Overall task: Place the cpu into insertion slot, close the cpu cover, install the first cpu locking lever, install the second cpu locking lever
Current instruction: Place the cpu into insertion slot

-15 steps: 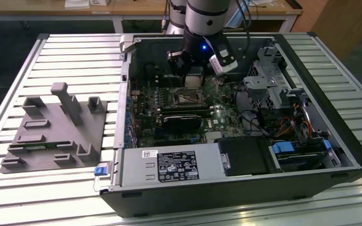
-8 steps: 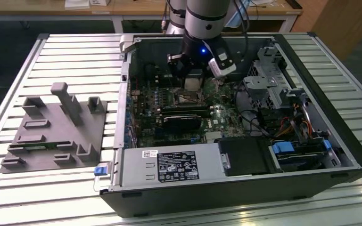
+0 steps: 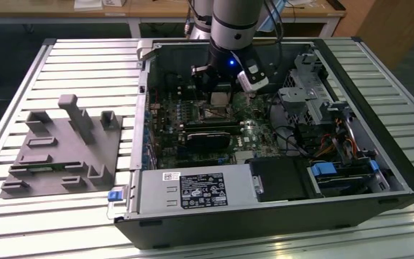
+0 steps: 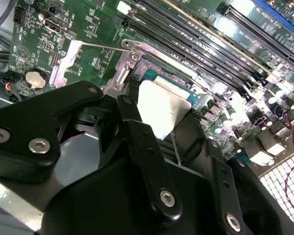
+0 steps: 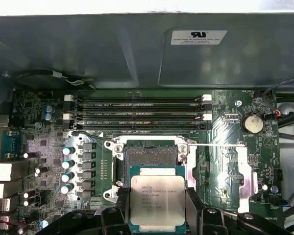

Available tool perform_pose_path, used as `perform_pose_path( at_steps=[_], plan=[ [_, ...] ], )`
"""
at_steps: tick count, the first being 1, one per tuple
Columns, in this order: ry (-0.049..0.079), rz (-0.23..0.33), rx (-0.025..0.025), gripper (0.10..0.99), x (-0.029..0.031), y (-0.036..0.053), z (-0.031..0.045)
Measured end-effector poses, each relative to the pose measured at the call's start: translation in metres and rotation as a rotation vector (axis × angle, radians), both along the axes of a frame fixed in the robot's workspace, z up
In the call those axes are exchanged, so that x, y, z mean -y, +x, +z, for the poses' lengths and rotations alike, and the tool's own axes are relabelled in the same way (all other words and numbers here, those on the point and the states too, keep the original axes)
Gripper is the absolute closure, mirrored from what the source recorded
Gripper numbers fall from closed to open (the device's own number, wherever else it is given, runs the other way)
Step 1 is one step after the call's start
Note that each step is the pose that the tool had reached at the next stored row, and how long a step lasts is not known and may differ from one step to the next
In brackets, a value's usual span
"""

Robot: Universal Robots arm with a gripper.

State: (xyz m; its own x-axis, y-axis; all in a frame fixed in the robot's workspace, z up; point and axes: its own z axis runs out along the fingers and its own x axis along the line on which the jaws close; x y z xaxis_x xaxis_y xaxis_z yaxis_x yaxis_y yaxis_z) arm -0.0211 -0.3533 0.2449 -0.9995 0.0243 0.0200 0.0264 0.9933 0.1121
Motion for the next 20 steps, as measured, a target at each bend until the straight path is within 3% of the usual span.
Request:
perform_pose_path(
  at_steps=[6, 11, 17, 20],
  plan=[
    [-0.004, 0.0, 0.0021, 0.545, 0.0, 0.0, -0.0015],
    [-0.034, 0.0, 0.0085, 0.545, -0.002, -0.0001, -0.0059],
    [-0.064, 0.0, 0.0098, 0.545, -0.0123, -0.0002, -0.0101],
    [-0.081, 0.0, 0.0103, 0.545, -0.0146, -0.0004, -0.0111]
  ],
)
